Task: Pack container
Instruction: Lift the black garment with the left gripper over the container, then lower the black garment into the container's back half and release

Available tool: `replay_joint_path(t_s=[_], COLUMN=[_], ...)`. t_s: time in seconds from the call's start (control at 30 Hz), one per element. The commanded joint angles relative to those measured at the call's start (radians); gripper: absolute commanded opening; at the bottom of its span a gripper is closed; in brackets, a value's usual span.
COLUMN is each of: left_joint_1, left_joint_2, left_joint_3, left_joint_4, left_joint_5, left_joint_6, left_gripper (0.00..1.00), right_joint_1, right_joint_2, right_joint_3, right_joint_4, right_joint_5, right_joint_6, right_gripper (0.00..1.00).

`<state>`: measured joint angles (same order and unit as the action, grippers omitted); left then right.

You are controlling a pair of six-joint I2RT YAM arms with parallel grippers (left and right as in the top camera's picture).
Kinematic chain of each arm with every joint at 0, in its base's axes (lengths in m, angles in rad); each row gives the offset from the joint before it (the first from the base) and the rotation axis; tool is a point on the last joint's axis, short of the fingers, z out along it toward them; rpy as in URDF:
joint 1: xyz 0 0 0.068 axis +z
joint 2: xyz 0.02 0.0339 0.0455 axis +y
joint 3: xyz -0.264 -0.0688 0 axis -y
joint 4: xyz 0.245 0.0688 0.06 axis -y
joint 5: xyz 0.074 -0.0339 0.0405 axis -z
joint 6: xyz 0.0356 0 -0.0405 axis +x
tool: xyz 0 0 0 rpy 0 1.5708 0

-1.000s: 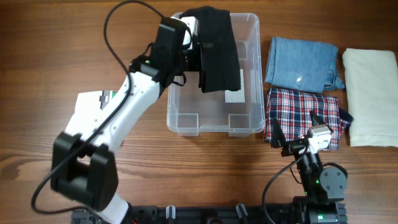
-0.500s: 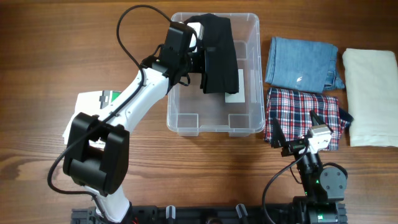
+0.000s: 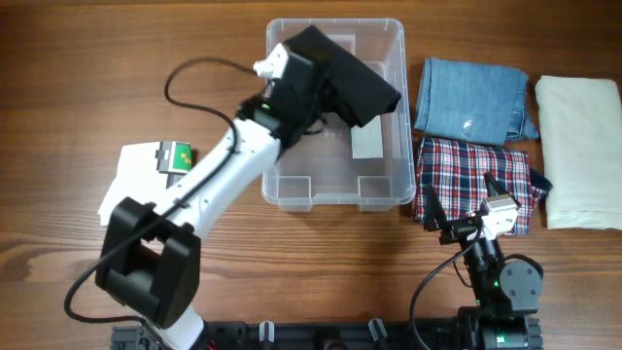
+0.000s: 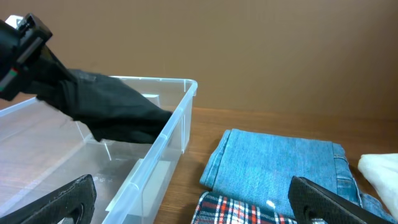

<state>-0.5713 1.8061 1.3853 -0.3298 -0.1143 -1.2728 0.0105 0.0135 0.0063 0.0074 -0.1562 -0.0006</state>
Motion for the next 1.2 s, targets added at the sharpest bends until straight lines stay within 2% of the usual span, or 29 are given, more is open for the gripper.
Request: replay_joint_path(t_s=[0.0,0.03,0.1,0.3,0.43,0.7,0.73,0.8,0.83,0.87,0.97,1.0,1.03,1.17], left_joint_1=[-0.092,-0.116,-0.122,-0.100,-0.099,-0.090,-0.087,-0.085,-0.085,-0.085,-0.085,-0.085,-0.085,-0.088], left_joint_2=[-0.025,-0.023,-0.018,0.039,0.100,0.207,0.213,0.216,0.216,0.216,0.215,0.211,0.208,0.178], left_joint_3=[0.027,0.027,0.027,0.027,0.027,0.027,0.027,0.027,0.027,0.027,0.027,0.027,0.027,0.027], left_joint_4=[0.015,0.014,0.018,0.029,0.103,0.141,0.141,0.140,0.140,0.140,0.146,0.151,0.155,0.153], left_joint_5=[-0.273,-0.352,-0.377,-0.377,-0.377,-0.376,-0.377,-0.377,-0.377,-0.373,-0.349,-0.328,-0.317,-0.267], left_joint_6=[-0.372,-0.409,-0.419,-0.488,-0.486,-0.487,-0.486,-0.486,-0.486,-0.485,-0.436,-0.394,-0.360,-0.244], left_gripper=[0.04,0.04,0.04,0.04,0.04,0.04,0.10,0.15,0.24,0.41,0.81,0.92,0.99,1.00], right_joint_1=[0.000,0.000,0.000,0.000,0.000,0.000,0.000,0.000,0.000,0.000,0.000,0.000,0.000,0.000], right_joint_2=[-0.006,-0.006,-0.006,-0.006,-0.006,-0.006,-0.006,-0.006,-0.006,-0.006,-0.006,-0.006,-0.006,-0.006], right_joint_3=[-0.001,-0.001,-0.001,-0.001,-0.001,-0.001,-0.001,-0.001,-0.001,-0.001,-0.001,-0.001,-0.001,-0.001], right_joint_4=[0.005,0.005,0.005,0.005,0.005,0.005,0.005,0.005,0.005,0.005,0.005,0.005,0.005,0.005], right_joint_5=[0.002,0.002,0.002,0.002,0.002,0.002,0.002,0.002,0.002,0.002,0.002,0.002,0.002,0.002], right_joint_6=[0.007,0.007,0.007,0.007,0.007,0.007,0.007,0.008,0.007,0.007,0.007,0.007,0.007,0.007], right_gripper=[1.00,1.00,1.00,1.00,1.00,1.00,1.00,1.00,1.00,1.00,1.00,1.00,1.00,1.00])
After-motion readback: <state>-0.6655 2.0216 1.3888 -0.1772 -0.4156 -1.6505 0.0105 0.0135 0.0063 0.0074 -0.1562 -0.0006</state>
